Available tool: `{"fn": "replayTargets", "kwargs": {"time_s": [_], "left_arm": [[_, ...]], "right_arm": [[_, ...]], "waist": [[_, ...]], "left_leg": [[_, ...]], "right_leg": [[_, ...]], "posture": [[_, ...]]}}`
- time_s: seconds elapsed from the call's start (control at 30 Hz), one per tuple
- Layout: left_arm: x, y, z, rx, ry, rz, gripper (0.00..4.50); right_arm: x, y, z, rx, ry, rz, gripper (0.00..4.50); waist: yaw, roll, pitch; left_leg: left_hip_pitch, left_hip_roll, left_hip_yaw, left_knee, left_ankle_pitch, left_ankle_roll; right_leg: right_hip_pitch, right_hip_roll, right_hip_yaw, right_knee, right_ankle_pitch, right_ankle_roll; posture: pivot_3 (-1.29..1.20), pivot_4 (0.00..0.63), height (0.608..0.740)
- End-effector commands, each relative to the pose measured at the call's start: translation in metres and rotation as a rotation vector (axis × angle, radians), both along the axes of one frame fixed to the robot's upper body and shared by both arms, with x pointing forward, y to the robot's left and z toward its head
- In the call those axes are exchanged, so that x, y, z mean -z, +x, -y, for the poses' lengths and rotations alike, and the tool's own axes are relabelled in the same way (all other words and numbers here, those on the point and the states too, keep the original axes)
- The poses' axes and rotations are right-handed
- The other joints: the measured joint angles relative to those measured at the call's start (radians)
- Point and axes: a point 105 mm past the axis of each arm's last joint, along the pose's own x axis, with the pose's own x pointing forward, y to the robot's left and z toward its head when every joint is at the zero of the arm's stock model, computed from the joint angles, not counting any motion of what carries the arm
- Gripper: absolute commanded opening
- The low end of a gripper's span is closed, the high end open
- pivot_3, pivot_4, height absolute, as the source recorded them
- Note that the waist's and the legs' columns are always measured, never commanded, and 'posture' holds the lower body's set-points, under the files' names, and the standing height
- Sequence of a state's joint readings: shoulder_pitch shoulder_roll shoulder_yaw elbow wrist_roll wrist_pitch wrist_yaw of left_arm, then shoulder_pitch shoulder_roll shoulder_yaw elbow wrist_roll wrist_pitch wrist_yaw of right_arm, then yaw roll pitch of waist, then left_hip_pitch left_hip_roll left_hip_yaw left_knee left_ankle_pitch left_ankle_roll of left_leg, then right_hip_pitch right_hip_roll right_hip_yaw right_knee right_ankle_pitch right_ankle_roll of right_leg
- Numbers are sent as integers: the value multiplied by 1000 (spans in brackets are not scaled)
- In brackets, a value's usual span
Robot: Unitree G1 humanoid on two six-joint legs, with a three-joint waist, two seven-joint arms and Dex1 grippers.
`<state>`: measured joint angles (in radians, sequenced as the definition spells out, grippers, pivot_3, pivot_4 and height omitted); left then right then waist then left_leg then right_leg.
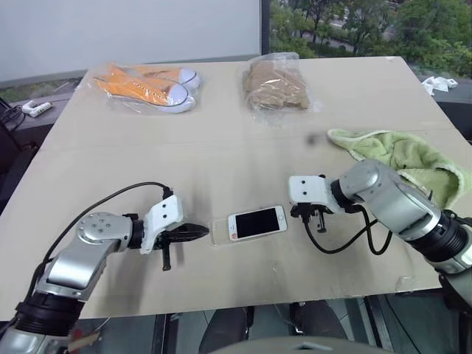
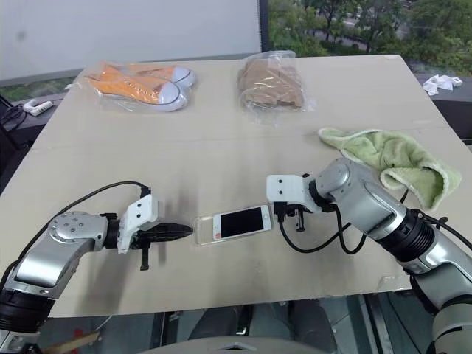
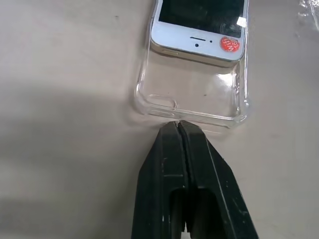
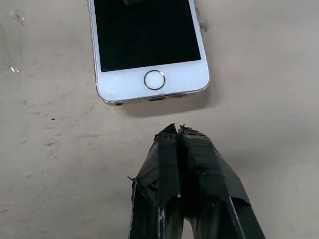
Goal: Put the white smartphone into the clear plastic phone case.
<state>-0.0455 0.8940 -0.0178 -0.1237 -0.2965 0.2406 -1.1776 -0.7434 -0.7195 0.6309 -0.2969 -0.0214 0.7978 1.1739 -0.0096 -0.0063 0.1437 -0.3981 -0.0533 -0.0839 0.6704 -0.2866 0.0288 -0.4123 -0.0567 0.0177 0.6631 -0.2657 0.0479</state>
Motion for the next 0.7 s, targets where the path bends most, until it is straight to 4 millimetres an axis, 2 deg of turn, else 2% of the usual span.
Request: {"fn": "replayTargets", "kwargs": {"time_s": [0.03, 0.23, 0.7], "left_arm": [[6, 0, -5, -8, 18, -7, 0], [16, -1, -14, -30, 22, -17, 0], [21, 6, 31, 36, -92, -7, 0]], "right_arm": [[-7, -2, -3, -21, 6, 29, 52], [-5, -4, -4, -9, 9, 21, 52], [-3, -13, -16, -21, 32, -3, 52]], "waist": [[0, 0, 0], [-3, 0, 0], [33, 5, -4]], "left_leg": [[0, 0, 0, 0, 0, 0], [1, 0, 0, 0, 0, 0], [1, -4, -4, 2, 0, 0]], "right_leg": [[0, 0, 0, 0, 0, 0], [0, 0, 0, 1, 0, 0], [4, -4, -5, 1, 0, 0]], "posture": [[0, 150, 740], [0, 150, 740], [0, 150, 740]]}}
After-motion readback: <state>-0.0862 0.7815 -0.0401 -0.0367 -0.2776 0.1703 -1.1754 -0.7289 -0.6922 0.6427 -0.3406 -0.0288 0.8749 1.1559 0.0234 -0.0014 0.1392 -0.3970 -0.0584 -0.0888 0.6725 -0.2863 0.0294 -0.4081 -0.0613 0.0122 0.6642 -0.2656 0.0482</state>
